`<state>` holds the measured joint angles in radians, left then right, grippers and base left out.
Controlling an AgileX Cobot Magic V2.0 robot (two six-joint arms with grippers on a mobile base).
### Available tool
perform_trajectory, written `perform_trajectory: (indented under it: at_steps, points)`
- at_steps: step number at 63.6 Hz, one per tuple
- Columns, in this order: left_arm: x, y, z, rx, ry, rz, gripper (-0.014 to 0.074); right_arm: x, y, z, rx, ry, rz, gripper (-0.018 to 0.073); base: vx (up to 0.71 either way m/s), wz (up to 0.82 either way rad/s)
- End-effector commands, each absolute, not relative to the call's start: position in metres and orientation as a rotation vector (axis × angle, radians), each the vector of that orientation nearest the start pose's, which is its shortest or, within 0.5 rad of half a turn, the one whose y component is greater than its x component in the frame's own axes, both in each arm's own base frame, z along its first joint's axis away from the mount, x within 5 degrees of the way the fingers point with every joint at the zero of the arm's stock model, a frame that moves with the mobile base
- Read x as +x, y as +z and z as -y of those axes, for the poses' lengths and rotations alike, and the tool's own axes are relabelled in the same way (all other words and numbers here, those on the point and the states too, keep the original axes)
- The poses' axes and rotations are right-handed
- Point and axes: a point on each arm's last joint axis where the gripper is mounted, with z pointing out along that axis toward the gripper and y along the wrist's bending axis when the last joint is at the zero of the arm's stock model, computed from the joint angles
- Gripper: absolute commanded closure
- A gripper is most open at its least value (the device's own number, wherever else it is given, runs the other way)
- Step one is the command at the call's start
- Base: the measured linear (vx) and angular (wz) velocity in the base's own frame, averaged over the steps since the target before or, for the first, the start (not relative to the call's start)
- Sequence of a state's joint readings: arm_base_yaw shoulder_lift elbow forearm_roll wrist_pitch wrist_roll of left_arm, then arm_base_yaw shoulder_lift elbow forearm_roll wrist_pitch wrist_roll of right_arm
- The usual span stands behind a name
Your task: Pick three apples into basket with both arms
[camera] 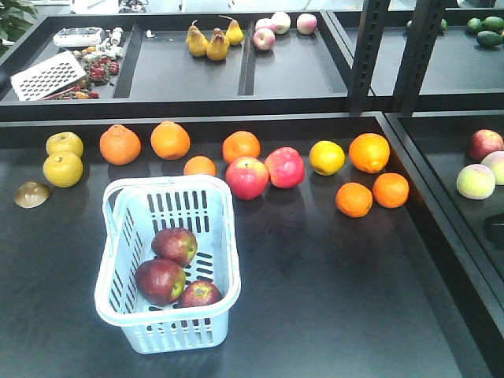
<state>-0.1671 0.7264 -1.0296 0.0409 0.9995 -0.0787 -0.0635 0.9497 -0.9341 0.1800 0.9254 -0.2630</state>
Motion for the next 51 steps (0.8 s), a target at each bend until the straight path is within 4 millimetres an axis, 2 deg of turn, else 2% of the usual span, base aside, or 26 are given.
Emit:
perform_trajectory:
  at_steps: [1, 7, 9, 51]
  points:
    - [0.1123, 0.4139, 0.0158, 0.087, -0.105, -2.099, 0.0344, 0.1772, 0.3612, -0.0006, -0.155, 0.057, -2.309, 0.0348, 0.0, 0.0]
    - [0.1124, 0.414, 0.0158, 0.087, -0.105, -2.098, 0.0566, 0.1772, 0.3612, -0.0005, -0.155, 0.056, -2.308, 0.0515, 0.0, 0.0]
    - [0.1125, 0.4142, 0.0158, 0.088, -0.105, -2.095, 0.0606, 0.1775, 0.3615, -0.0005, -0.154, 0.055, -2.304, 0.0566, 0.0, 0.0]
    - [0.1124, 0.4141, 0.0158, 0.088, -0.105, -2.097, 0.0604, 0.1778, 0.3619, -0.0004, -0.153, 0.053, -2.298, 0.0568, 0.0, 0.0]
